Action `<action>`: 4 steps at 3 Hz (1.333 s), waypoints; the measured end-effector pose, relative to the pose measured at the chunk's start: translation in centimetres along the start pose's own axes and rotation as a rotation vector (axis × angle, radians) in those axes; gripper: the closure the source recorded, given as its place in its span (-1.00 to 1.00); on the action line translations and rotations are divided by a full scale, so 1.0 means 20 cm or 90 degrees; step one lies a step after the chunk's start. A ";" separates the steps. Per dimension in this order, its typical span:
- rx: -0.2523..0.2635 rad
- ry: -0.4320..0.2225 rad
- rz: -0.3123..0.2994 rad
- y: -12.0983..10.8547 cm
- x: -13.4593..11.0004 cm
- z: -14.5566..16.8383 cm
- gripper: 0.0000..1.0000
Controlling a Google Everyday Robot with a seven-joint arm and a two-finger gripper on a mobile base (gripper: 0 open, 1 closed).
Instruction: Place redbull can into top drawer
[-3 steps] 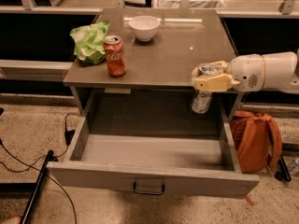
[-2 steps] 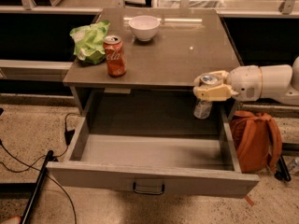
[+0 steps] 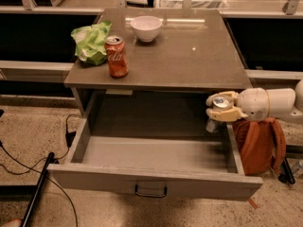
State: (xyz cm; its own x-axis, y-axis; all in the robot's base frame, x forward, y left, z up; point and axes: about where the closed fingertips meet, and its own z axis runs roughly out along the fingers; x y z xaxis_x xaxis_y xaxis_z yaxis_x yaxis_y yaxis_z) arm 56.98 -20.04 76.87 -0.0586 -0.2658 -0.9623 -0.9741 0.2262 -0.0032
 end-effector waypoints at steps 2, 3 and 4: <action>-0.044 -0.014 -0.039 0.01 0.25 0.01 1.00; -0.040 -0.004 -0.054 0.02 0.29 0.02 1.00; -0.037 0.006 -0.055 0.02 0.34 0.04 0.66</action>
Offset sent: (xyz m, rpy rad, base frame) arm -0.0070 -0.0163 -0.0779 -0.0236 -0.0632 0.1212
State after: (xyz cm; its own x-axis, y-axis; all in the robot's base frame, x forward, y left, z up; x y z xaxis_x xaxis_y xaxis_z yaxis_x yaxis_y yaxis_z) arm 56.39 -21.00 70.14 0.0247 -0.2909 -0.9564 -0.9865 0.1477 -0.0704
